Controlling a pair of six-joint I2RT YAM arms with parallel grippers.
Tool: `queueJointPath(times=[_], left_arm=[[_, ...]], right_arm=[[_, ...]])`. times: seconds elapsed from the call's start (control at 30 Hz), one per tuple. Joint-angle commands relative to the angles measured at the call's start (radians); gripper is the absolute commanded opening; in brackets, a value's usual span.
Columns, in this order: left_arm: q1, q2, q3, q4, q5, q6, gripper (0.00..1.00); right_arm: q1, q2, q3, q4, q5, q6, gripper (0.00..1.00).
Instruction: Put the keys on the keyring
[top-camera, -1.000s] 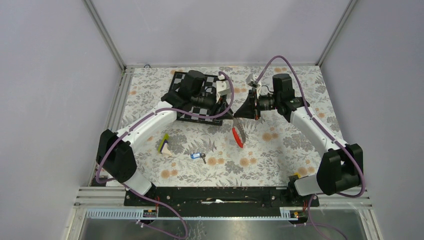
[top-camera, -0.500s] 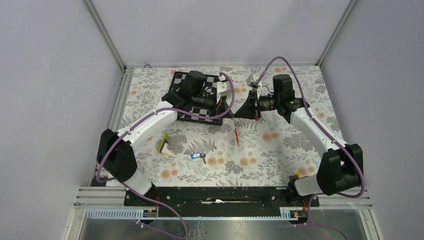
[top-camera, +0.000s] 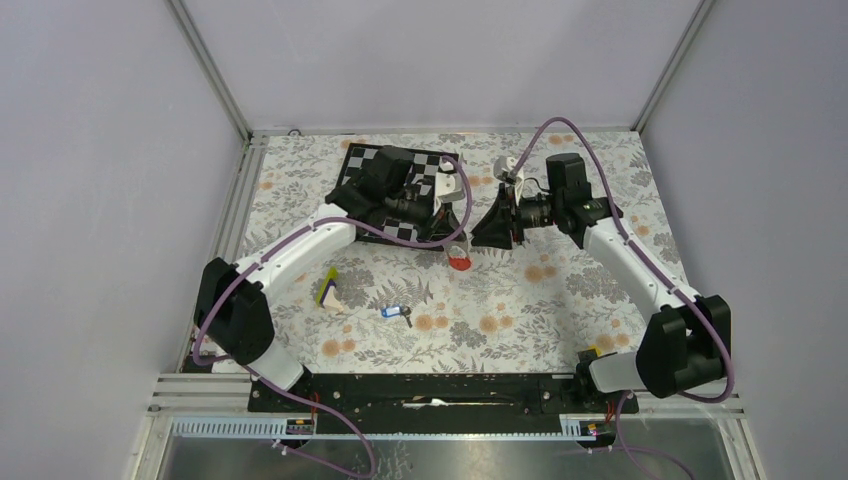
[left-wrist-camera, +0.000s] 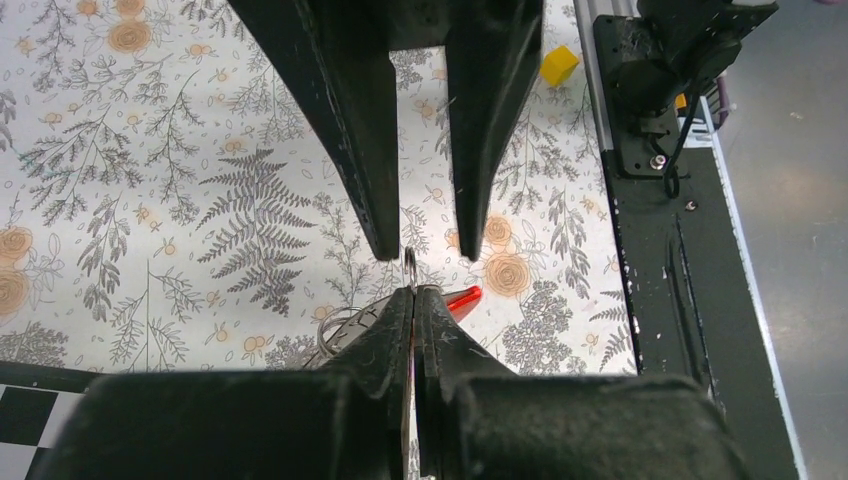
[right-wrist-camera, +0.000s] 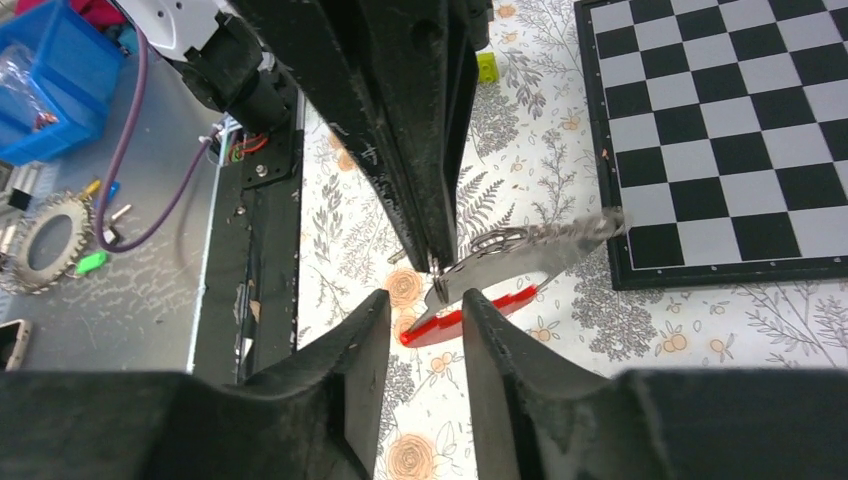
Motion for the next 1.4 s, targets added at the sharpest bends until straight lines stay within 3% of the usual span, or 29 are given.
queueJointPath(times=[0.0,0.37,0.53,0.7,0.87,1.07,1.17,1.37], left_arm=[[-0.003,-0.063,-0.018,0.001,0.027,0.101,0.00],[-0.003,-0.096,-0.022,-0.088,0.063,0.206,0.00],[-0.003,-0.086,-0.014,-0.090,0.081,0.072,0.00],[-0.003,-0.102,-0.020,-0.039,-0.028,-0.121,0.00],[-0.003,-0.120,-0.022,-0.037,-0.028,-0.163,0.00],[-0.009,-0.130,0.011,-0.130,-0.026,0.020,0.00],[-0.023,-0.138,0.046,-0.218,-0.146,0.179,0.00],[-0.049,-0.144,0.067,-0.244,-0.351,0.337,0.00]], right_arm=[[0.008,-0.055,0.072,-0.140,0.043,-0.132,0.42],[0.013,-0.074,0.108,-0.234,0.081,-0.158,0.45],[0.018,-0.086,0.087,-0.192,0.086,-0.085,0.46],[0.019,-0.094,0.096,-0.184,0.093,-0.057,0.46],[0.019,-0.089,0.116,-0.201,0.092,-0.055,0.46],[0.020,-0.072,0.151,-0.250,0.075,-0.105,0.46],[0.020,-0.065,0.149,-0.272,0.080,-0.136,0.45],[0.020,-0.047,0.139,-0.274,0.099,-0.163,0.45]])
